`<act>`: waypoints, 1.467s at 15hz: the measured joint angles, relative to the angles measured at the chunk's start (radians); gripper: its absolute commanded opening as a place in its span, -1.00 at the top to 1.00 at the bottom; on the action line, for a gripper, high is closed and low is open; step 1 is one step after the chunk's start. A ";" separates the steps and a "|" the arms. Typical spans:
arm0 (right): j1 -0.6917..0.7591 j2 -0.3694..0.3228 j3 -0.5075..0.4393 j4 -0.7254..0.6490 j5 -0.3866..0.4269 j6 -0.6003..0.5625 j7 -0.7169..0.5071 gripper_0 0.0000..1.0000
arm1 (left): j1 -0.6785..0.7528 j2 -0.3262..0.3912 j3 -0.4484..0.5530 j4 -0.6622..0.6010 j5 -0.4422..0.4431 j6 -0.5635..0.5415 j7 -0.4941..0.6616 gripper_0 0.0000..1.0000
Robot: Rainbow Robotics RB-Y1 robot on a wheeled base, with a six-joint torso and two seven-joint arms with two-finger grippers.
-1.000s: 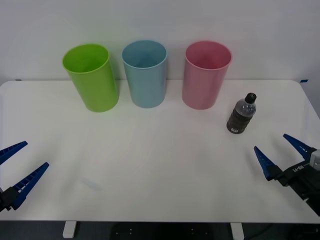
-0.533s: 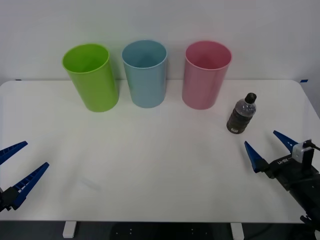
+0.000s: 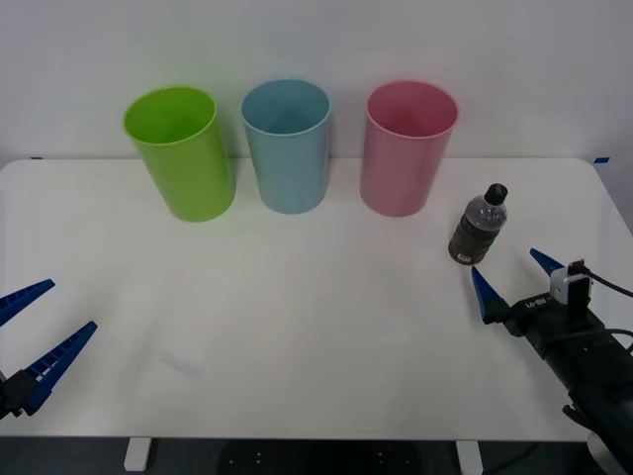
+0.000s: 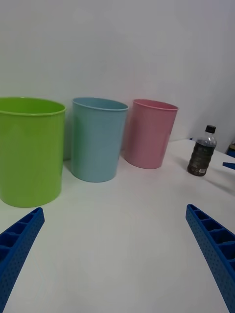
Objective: Grasp the object on the table and drop it into the matching bin: aluminum can to the light blue bin, PET bottle to the pink bin.
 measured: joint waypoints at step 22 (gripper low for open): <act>-0.400 0.030 -0.007 0.434 0.001 0.113 0.102 -1.00 | 0.000 0.000 0.000 0.000 0.000 0.000 0.000 -1.00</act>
